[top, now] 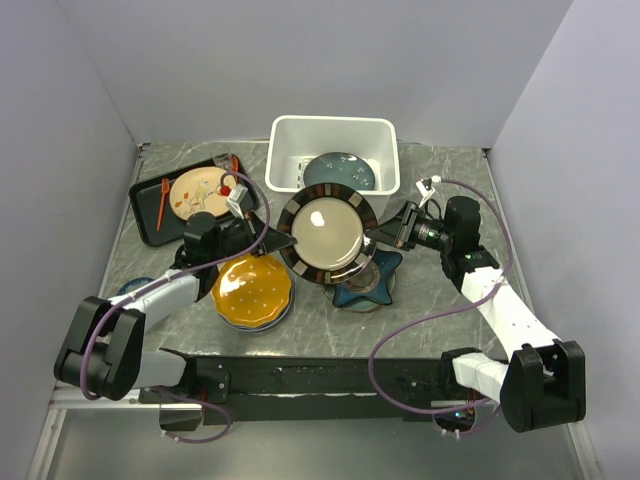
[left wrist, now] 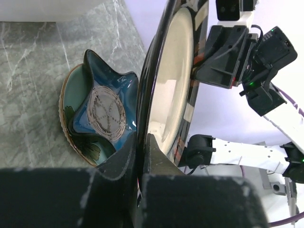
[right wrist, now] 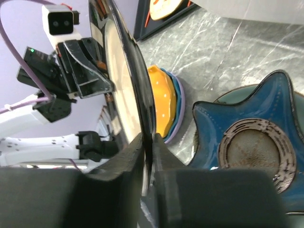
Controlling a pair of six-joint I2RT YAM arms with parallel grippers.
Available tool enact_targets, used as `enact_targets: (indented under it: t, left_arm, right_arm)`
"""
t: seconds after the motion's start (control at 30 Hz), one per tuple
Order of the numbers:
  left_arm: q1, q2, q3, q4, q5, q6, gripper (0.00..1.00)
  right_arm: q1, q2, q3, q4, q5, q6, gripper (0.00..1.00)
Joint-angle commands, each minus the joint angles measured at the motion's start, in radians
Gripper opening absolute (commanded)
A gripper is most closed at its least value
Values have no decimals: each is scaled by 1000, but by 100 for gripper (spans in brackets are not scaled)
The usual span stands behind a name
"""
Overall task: Place the plates into the plastic bin on the countertop
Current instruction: Place the plate in the plastic bin.
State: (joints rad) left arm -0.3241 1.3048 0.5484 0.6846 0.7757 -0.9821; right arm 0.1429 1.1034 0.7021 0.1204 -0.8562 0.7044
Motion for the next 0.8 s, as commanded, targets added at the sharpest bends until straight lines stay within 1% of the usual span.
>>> enact_targets:
  t: [0.0,0.03,0.07,0.13,0.17,0.23,0.27,0.33,0.37,0.47,0.53,0.77]
  left_arm:
    - [-20,-24,33,13,43,83,1]
    - [-20,-32,36,10,34,83,1]
    - [-20,-35,41,7,30,82,1]
    - [-20,-39,54,-5,20,82,1]
    - [-20,-39,61,-8,13,80,1]
    - [-21,-38,77,-10,11,79,1]
    - [-20,-36,82,-11,8,76,1]
    - [-20,-29,100,-10,5,72,1]
    - [-20,-24,105,-8,7,68,1]
    - [-20,-10,125,-8,8,65,1]
    - [-20,-4,143,-20,0,74,1]
    - [-18,24,223,-71,-9,108,1]
  right_arm:
    - [0,-56,14,142,-43,70,40]
    - [0,-59,13,139,-38,67,45]
    - [0,-60,13,130,-32,60,53]
    - [0,-66,13,101,-7,40,59]
    - [0,-69,13,91,-1,32,64]
    - [0,-79,8,62,32,17,69]
    - [0,-82,7,47,46,9,75]
    - [-2,-96,4,6,97,-12,80]
    - [-2,-102,-1,-7,111,-19,86]
    - [-8,-122,-7,-48,160,-39,91]
    - [-11,-129,-6,-89,183,-62,91]
    - [-23,-163,-12,-156,252,-100,95]
